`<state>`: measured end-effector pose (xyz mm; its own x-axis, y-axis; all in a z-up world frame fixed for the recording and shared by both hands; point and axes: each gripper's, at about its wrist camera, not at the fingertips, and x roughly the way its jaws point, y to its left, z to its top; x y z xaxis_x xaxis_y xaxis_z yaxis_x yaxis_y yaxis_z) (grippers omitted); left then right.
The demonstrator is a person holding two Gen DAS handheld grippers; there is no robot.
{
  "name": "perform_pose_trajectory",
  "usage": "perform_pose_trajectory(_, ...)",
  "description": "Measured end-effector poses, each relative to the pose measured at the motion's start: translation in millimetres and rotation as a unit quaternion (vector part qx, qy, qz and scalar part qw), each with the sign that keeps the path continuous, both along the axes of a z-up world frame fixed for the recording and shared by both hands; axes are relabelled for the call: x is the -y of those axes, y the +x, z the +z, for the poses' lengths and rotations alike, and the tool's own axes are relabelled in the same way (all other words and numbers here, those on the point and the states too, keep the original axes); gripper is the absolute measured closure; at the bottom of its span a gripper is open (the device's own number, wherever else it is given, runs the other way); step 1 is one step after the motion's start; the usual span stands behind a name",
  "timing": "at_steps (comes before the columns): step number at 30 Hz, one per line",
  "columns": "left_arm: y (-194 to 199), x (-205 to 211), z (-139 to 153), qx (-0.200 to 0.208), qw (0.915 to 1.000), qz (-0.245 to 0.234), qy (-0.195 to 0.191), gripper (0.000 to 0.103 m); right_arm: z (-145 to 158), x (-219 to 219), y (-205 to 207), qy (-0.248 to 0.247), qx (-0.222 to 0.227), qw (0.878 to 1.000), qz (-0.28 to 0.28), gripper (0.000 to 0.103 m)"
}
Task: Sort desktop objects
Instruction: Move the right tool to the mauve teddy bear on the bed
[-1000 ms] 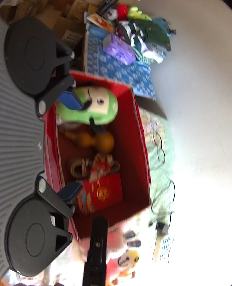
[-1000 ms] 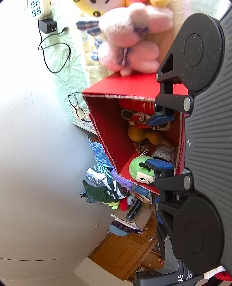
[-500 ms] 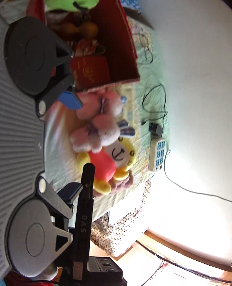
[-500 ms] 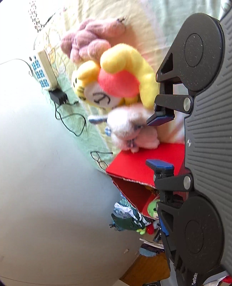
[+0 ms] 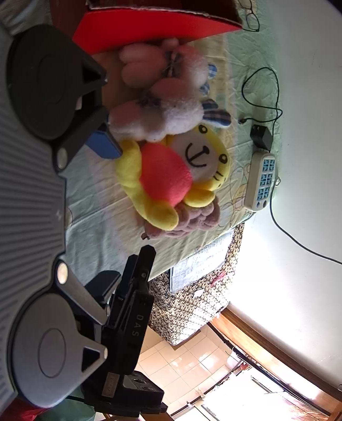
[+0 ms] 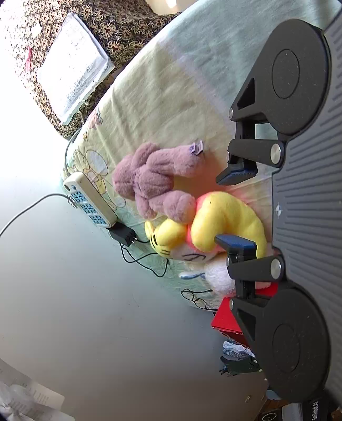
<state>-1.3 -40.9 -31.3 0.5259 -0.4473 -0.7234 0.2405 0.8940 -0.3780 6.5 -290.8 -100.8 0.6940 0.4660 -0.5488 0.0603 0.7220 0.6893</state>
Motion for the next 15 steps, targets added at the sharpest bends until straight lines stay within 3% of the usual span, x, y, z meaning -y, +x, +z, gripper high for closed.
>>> perform_pose_trajectory(6, 10, -2, -22, -0.02, 0.9991, 0.022, 0.03, 0.013, -6, 9, 8, 0.032, -0.009, 0.999, 0.001, 0.058)
perform_pose_trajectory(9, 12, -6, -28, -0.029, 0.9983, 0.035, 0.038, 0.013, 4, -1, 16, 0.012, 0.013, 1.0, 0.017, 0.058)
perform_pose_trajectory(12, 20, -6, -19, -0.02, 0.999, 0.03, 0.026, 0.013, 6, 1, 29, 0.003, 0.02, 1.0, -0.003, 0.058)
perform_pose_trajectory(15, 39, 4, -1, 0.005, 0.9996, 0.016, 0.021, 0.013, -4, 15, 43, 0.002, -0.005, 0.999, -0.048, 0.058)
